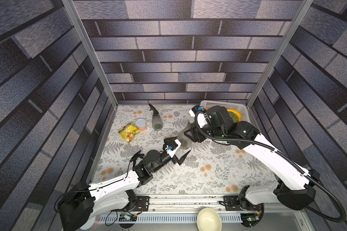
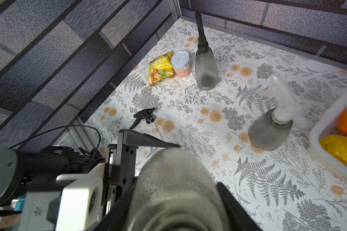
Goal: Attach spray nozzles to spray bottles
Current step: Pick up the spray bottle from the center of the board.
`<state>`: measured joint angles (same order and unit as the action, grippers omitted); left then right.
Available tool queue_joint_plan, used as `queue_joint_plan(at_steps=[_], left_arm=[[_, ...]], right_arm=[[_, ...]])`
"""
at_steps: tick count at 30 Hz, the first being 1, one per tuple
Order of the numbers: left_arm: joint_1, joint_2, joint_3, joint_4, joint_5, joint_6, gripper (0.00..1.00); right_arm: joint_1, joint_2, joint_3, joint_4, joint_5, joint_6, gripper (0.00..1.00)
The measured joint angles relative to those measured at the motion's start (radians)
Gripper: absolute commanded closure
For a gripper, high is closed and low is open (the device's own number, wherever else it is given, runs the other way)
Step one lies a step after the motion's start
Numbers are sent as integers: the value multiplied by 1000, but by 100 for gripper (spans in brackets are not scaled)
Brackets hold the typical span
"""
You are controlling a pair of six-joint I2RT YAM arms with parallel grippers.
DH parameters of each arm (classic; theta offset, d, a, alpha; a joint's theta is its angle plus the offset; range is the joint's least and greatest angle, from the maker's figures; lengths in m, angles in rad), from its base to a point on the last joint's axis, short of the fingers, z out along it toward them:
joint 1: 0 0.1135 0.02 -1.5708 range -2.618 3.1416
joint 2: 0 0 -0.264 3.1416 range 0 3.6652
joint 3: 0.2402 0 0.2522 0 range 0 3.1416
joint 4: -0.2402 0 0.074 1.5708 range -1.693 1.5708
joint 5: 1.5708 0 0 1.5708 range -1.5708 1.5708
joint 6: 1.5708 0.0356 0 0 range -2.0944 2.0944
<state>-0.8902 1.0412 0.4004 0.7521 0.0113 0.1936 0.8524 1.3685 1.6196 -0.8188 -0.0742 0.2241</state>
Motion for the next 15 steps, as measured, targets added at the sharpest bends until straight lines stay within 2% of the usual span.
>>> queue_joint_plan(at_steps=[7, 15], left_arm=[[-12, 26, 0, 69, -16, 28, 0], [-18, 26, 0, 105, -21, 40, 9]], right_arm=[[0, 0, -16, 5, -14, 5, 40], [0, 7, -21, 8, -18, 14, 40]])
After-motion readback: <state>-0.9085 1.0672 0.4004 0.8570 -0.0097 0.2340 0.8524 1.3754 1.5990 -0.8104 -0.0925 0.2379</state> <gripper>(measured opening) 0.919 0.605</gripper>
